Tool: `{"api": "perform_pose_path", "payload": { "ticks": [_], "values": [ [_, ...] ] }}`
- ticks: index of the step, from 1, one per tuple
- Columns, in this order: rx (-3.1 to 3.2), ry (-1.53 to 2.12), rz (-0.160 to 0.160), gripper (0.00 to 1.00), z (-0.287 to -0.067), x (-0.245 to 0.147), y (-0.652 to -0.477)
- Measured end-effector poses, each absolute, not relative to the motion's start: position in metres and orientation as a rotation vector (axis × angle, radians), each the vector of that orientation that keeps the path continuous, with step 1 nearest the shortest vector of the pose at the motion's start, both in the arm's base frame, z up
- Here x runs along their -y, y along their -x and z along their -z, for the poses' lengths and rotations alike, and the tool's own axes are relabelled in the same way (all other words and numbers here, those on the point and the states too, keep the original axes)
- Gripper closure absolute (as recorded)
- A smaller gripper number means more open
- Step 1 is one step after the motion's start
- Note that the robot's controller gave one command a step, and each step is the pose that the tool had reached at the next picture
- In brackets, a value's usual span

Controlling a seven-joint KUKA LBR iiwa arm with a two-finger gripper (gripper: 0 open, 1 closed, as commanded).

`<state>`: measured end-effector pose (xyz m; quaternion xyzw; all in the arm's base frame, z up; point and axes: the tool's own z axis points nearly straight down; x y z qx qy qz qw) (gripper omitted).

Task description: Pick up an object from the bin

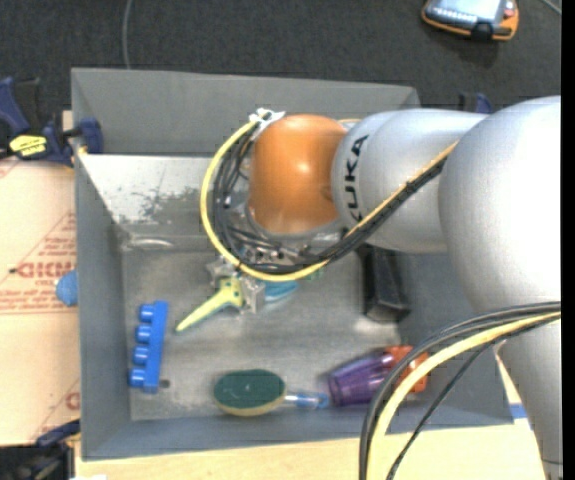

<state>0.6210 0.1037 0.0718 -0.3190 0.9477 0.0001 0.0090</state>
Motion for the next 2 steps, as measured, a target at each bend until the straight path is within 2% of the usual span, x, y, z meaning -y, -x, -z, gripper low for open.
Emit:
{"api": "perform_pose_path", "payload": {
  "ticks": [2],
  "values": [
    [-2.959,0.993,0.001,1.0,-0.12,-0.103,-0.622]
  ]
}}
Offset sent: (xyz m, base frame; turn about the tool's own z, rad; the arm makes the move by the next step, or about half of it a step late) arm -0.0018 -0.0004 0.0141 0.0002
